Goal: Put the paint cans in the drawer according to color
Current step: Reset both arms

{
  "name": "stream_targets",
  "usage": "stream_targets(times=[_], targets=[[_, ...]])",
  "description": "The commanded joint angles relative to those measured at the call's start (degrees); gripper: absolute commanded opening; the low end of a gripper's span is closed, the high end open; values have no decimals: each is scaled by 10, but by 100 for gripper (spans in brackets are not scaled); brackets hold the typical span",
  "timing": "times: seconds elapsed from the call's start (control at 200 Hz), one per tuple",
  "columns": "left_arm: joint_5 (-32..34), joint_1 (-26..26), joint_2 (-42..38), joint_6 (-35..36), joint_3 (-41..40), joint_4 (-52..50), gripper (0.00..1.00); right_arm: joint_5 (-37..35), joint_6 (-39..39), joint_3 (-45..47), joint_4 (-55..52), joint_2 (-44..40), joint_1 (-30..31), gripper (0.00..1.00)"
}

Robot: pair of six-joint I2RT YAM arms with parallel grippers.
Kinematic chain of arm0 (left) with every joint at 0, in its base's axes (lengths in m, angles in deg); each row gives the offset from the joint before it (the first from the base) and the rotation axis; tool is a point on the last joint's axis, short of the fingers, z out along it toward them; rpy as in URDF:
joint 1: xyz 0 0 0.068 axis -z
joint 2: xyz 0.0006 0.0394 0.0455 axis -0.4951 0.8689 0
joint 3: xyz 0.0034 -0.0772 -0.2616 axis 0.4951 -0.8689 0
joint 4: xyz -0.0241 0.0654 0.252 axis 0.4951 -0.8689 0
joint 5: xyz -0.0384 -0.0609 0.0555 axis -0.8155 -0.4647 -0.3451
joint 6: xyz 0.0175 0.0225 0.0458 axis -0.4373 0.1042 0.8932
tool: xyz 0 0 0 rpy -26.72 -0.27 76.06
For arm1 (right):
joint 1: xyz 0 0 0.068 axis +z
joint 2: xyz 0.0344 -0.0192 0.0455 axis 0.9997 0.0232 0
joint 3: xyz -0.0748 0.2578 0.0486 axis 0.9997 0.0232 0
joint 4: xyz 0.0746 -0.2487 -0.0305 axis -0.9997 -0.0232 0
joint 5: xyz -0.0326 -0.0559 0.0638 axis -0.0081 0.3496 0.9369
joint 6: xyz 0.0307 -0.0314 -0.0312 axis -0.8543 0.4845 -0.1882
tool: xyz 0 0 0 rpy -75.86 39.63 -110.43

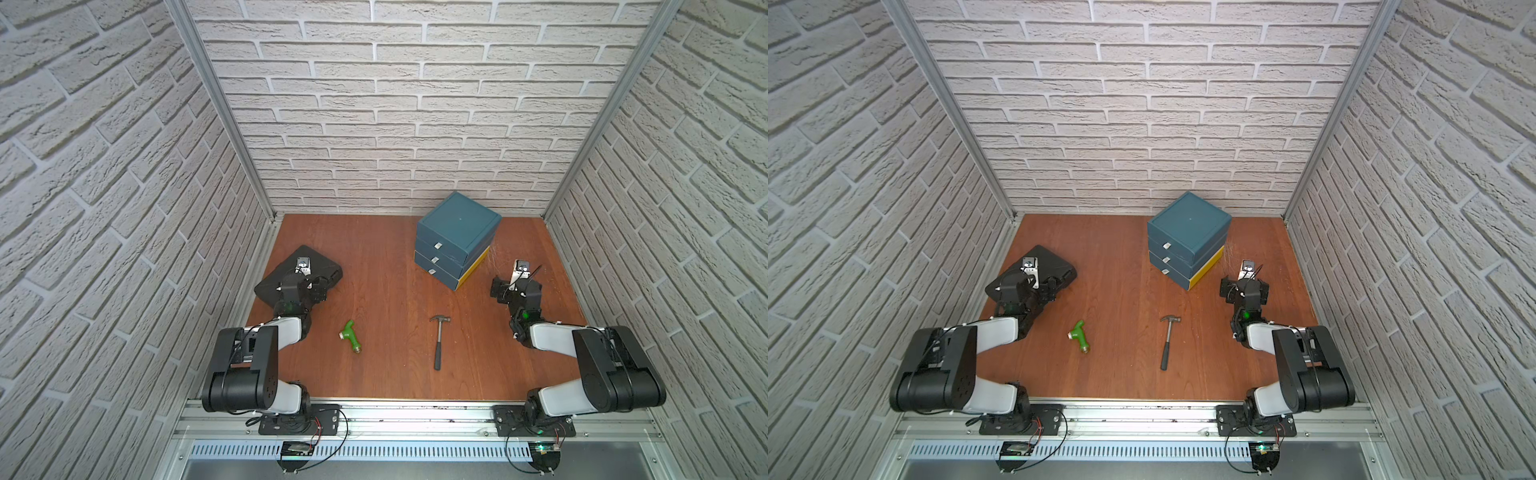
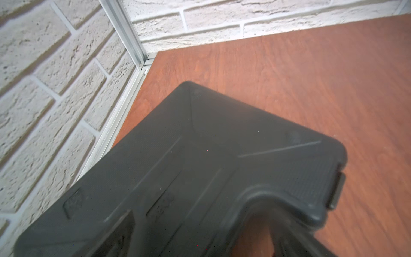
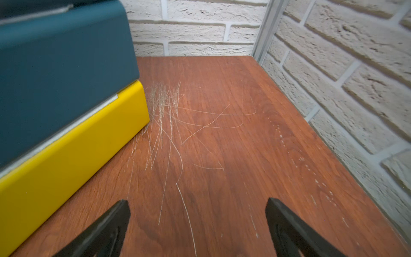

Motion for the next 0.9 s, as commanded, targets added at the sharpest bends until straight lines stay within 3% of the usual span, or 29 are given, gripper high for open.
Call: stream_targets(times=[0.0, 0.09, 0.195, 0.895], targets=[[-29, -3, 32, 6, -17, 95, 98, 35, 17, 8, 77, 16, -3, 100], [-22, -14, 58, -8, -34, 152, 98, 44, 22, 6, 73, 18, -3, 100], [-28, -19, 49, -15, -26, 118, 98, 44, 22, 5, 76, 22, -3, 100], [-36, -25, 52, -17, -26, 124, 98, 42, 23, 3, 69, 20, -2, 100]])
